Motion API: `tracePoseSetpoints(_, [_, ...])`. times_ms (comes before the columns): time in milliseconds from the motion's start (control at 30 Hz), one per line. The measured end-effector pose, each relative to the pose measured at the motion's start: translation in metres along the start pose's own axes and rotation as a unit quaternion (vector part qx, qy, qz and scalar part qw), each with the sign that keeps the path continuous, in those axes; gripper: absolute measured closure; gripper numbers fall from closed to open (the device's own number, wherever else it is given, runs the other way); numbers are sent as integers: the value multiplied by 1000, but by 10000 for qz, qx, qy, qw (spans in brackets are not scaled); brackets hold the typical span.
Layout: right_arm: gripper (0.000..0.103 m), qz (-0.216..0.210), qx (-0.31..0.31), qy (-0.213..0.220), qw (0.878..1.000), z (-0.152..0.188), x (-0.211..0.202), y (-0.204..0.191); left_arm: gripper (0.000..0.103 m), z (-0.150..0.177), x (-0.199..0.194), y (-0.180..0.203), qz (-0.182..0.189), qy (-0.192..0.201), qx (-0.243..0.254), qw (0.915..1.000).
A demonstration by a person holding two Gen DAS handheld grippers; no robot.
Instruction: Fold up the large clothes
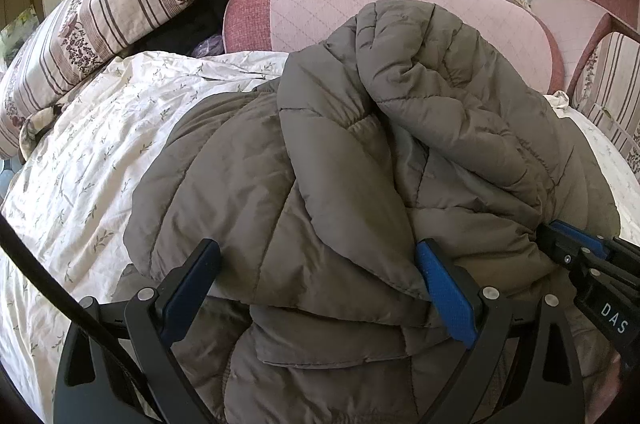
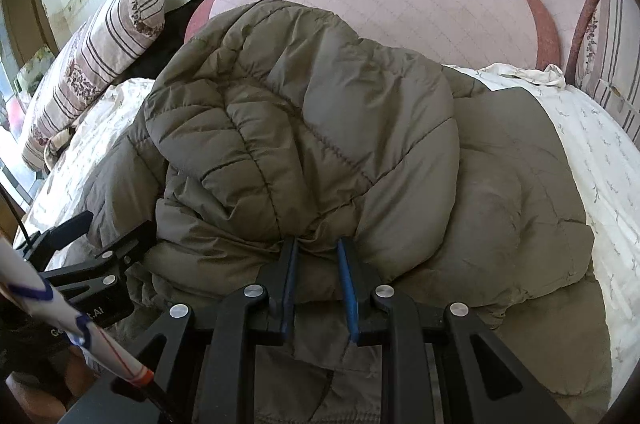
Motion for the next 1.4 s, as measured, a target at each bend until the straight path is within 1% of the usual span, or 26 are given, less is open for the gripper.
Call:
tracePoseSetpoints(400, [81,45,-31,-25,10000,2,2,1,5,2,1,2,-32,12,12,10000])
tracePoseSetpoints(633, [81,253,-233,-31,9994,3,1,-3,5,2,-1,1,-28,33,-11,10000])
tracePoseSetpoints(700, [80,335,-291,5,9990,2,-3,-7,5,2,-5,0,-30,62,-32,10000])
tracePoseSetpoints(800, [75,408,-399,74,9983,1,-13,-13,5,1,-13,-2,-17,97,-48,9999])
tracePoseSetpoints(867, [73,380,-420,93,9983,0,-23,-17,5,0,-21,-4,-10,148,-42,9999])
tracePoseSetpoints(1000, [73,341,-377,216,9985,0,-49,-19,5,-2,-43,-8,0,274,-60,9996])
tracePoseSetpoints(1133, [73,334,-327,304,9984,10,-79,-17,5,-2,-71,-16,57,379,-188,9991])
tracePoseSetpoints(1233, [73,381,-206,368,9984,25,-107,-11,5,2,-100,-26,66,547,-231,9982])
tracePoseSetpoints(1300, [70,305,6,467,9984,40,-129,-6,5,9,-121,-35,-6,687,-256,9973])
tracePoseSetpoints(1400, [70,188,329,495,9981,76,-155,-1,5,30,-152,-44,-160,870,-137,9960])
Point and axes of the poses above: each gripper's, at about its wrist camera, not at the fingertips, and x roughly the way its jaws point, y to its right, z to its underside, the point moved 9 cm from there along x, roughly the way its jaws point, and after that the axes turned 14 degrees about -z, right-handed, at the moved point
